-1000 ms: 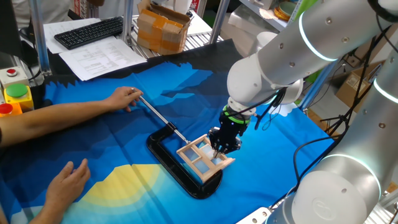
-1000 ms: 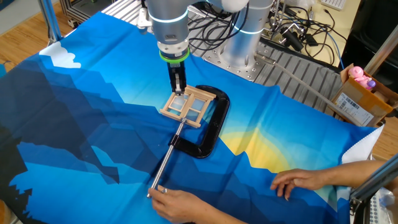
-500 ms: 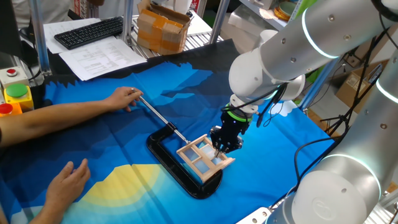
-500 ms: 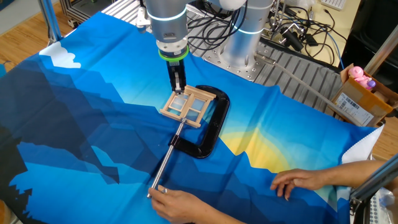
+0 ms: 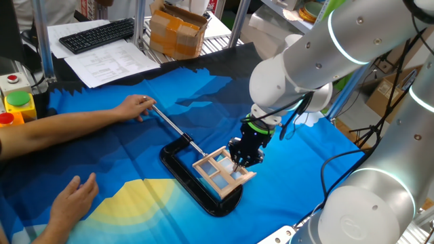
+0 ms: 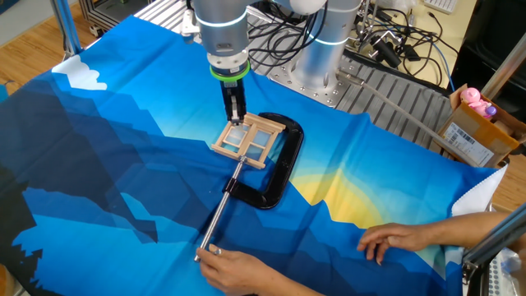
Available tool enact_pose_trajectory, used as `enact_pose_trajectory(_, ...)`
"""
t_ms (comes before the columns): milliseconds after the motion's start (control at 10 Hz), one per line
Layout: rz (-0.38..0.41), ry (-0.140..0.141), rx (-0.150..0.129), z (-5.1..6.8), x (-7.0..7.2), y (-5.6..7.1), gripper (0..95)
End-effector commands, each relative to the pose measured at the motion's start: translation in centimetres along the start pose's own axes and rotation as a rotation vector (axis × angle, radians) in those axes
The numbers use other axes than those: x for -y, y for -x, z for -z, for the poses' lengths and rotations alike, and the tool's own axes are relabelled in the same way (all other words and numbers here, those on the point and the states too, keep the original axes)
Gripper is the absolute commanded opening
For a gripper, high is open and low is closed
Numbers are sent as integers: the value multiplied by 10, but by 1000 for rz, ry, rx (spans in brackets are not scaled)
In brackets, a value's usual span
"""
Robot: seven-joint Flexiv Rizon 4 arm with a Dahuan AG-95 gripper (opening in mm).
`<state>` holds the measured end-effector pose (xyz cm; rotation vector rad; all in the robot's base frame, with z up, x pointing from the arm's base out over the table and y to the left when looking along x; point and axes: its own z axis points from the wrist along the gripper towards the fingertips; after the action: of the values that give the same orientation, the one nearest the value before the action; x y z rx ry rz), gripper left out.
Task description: Open a sliding window
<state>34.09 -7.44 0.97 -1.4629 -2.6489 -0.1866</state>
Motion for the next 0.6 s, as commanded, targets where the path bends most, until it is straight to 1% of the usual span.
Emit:
enact_pose_trajectory(100, 0, 5, -1, -1, -1, 0, 0)
enact_pose_trajectory(300, -24, 24, -4, -1, -2, 0, 0)
enact_pose_trajectory(500, -45, 28, -11, 0, -2, -1, 0)
enact_pose_trajectory(600, -75, 42, -15, 0, -2, -1, 0)
